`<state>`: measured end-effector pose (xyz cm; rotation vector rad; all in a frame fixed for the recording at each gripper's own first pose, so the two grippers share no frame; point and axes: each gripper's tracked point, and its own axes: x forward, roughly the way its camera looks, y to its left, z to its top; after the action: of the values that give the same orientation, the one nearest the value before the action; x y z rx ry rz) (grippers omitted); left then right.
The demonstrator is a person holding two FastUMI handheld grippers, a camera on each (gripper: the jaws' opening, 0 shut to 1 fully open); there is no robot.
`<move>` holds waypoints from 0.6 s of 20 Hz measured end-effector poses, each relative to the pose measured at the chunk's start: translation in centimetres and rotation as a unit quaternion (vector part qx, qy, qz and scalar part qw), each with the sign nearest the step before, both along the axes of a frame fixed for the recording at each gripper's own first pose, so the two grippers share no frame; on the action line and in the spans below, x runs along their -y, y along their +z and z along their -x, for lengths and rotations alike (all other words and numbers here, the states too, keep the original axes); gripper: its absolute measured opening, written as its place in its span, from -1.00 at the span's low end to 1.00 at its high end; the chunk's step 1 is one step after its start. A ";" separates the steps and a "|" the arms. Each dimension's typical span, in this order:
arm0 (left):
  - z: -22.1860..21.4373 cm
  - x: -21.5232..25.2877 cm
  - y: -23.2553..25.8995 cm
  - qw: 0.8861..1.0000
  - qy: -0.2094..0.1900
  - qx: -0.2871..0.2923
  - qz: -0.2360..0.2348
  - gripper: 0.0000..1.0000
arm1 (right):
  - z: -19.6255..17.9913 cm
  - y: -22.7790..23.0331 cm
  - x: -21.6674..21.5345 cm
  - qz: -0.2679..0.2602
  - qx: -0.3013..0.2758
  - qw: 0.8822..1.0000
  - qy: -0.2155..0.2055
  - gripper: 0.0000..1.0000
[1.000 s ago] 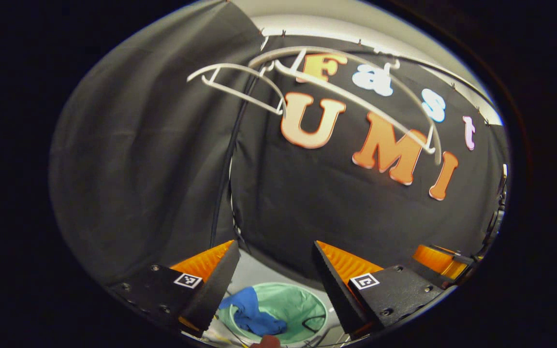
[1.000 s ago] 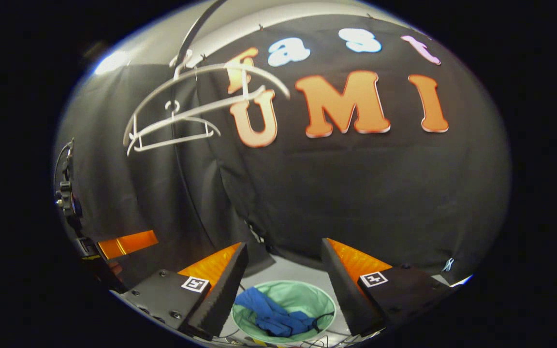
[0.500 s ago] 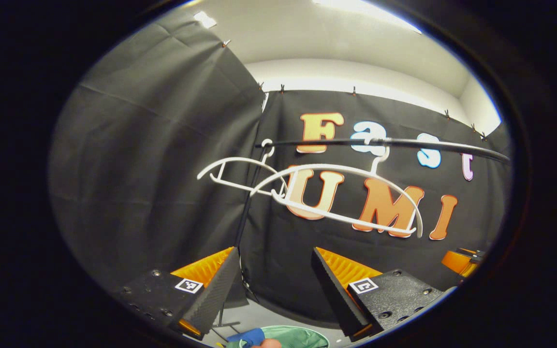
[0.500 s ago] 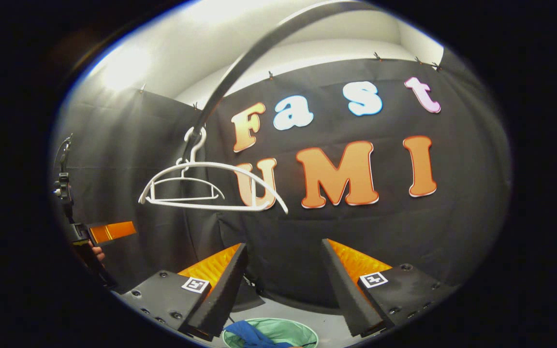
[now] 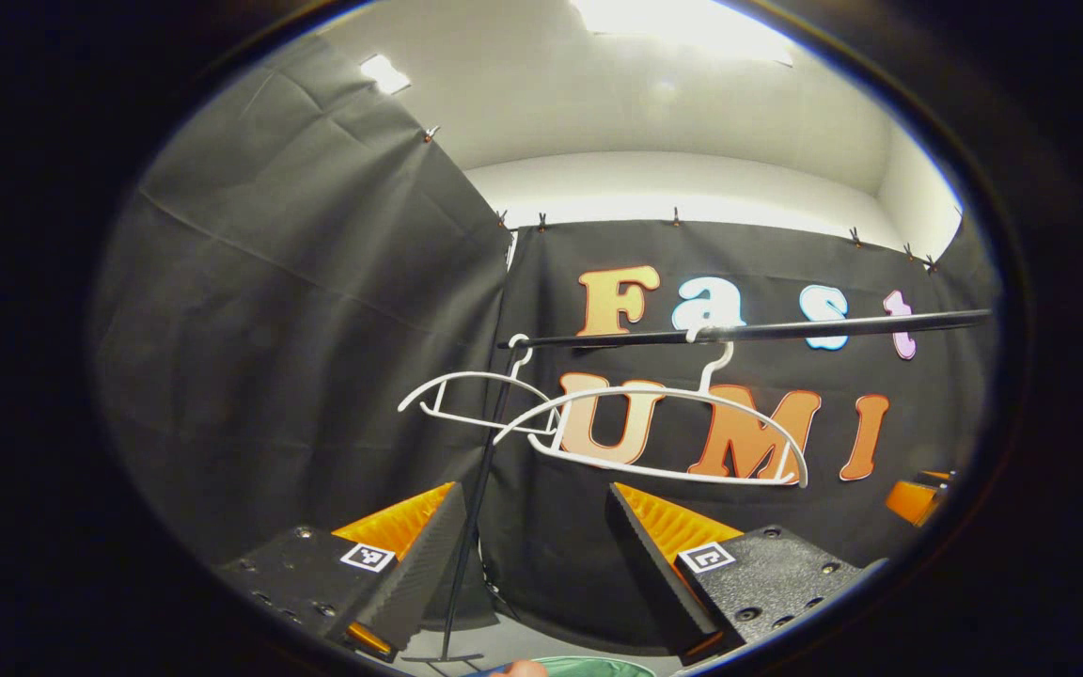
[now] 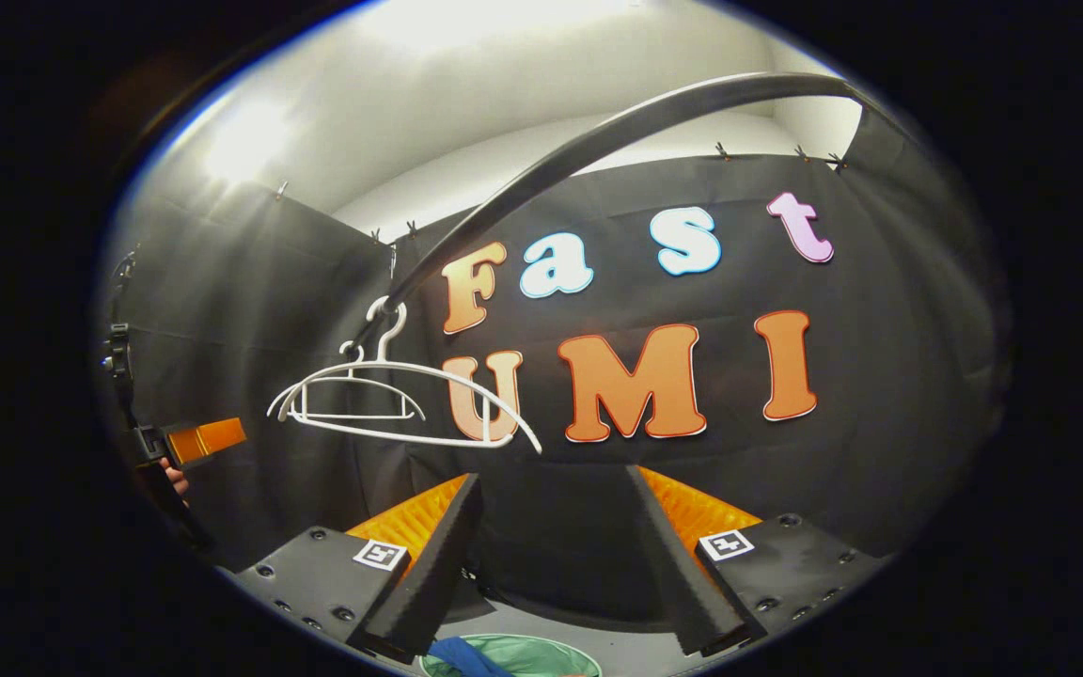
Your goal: Grasp the clothes on the hanger with both hands and then place them into the laundry hamper below.
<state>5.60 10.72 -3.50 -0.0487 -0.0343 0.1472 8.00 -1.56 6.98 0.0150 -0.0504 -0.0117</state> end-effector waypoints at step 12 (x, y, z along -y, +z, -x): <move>-0.1 1.1 0.6 1.000 -0.016 0.011 0.007 0.87 | 0.6 -0.2 0.3 -0.022 -0.001 1.000 0.004 0.77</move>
<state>5.67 9.62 -2.87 -0.0651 -0.0550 0.1153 7.45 -1.91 6.80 0.0585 -0.0482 -0.0057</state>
